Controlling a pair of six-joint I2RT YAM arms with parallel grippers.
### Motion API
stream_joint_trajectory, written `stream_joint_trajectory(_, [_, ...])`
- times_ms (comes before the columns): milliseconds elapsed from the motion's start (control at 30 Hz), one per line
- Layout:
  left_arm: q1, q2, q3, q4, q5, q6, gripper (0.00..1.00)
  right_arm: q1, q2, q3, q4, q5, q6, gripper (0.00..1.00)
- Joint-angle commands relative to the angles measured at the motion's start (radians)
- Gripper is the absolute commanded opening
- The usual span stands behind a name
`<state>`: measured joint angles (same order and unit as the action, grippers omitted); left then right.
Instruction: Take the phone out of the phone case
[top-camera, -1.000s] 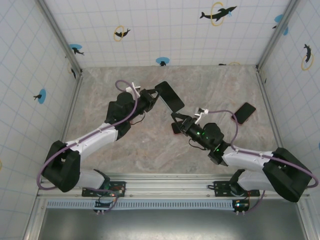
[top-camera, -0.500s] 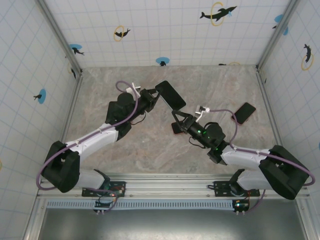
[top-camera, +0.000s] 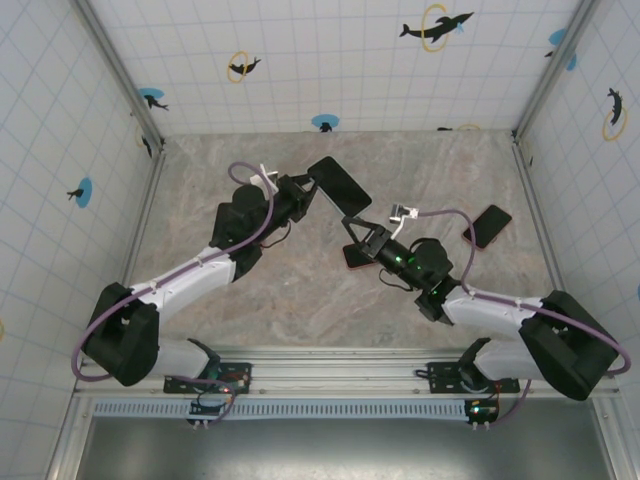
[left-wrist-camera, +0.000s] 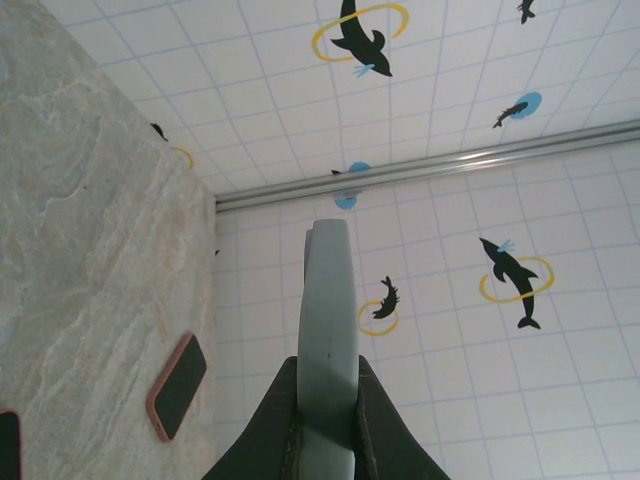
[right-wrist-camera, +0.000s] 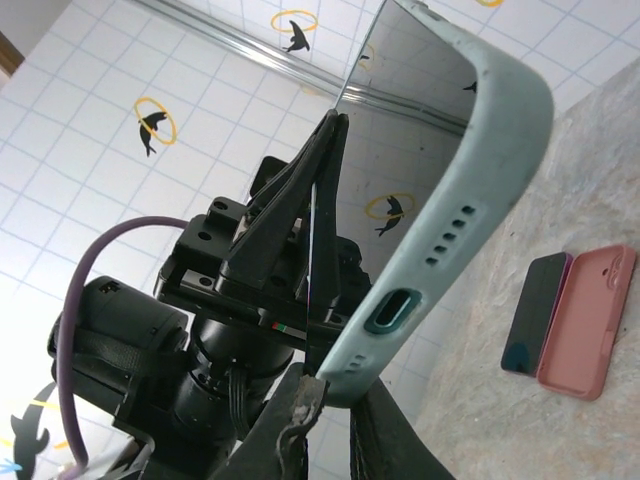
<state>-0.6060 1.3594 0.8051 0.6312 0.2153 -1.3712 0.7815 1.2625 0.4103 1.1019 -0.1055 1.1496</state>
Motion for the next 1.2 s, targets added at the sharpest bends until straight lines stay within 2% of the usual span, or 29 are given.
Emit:
stream_joint_trajectory(0, [-0.029,-0.043,0.051,0.089,0.093,-0.027,0.04,-0.023,-0.003,0.057,-0.172,-0.008,-0.157,0.11])
stream_joint_trajectory(267, [-0.032,-0.049,0.063,0.081,0.133,-0.022,0.03,-0.047,-0.006,0.108,-0.291,-0.003,-0.278,0.09])
stream_joint_trajectory(433, [-0.032,-0.062,0.048,0.078,0.136,-0.005,0.02,-0.069,0.003,0.078,-0.227,-0.027,-0.232,0.09])
stream_joint_trajectory(533, [-0.033,-0.067,0.067,0.01,0.136,0.056,0.01,-0.073,-0.003,0.078,-0.21,-0.045,-0.231,0.12])
stream_joint_trajectory(700, [-0.006,-0.075,0.084,-0.08,0.139,0.186,0.01,-0.101,-0.037,0.046,-0.193,-0.103,-0.258,0.2])
stream_joint_trajectory(833, [0.019,-0.077,0.095,-0.099,0.135,0.236,0.01,-0.125,-0.078,0.024,-0.204,-0.17,-0.284,0.28])
stream_joint_trajectory(967, [0.025,-0.067,0.097,-0.065,0.107,0.226,0.0,-0.126,-0.094,0.015,-0.14,-0.232,-0.27,0.39])
stream_joint_trajectory(1067, [0.025,-0.047,0.105,-0.022,0.115,0.198,0.0,-0.126,-0.072,0.008,-0.006,-0.265,-0.187,0.48])
stream_joint_trajectory(1167, [0.024,-0.027,0.119,0.004,0.136,0.18,0.0,-0.125,-0.044,-0.001,0.103,-0.248,-0.1,0.52])
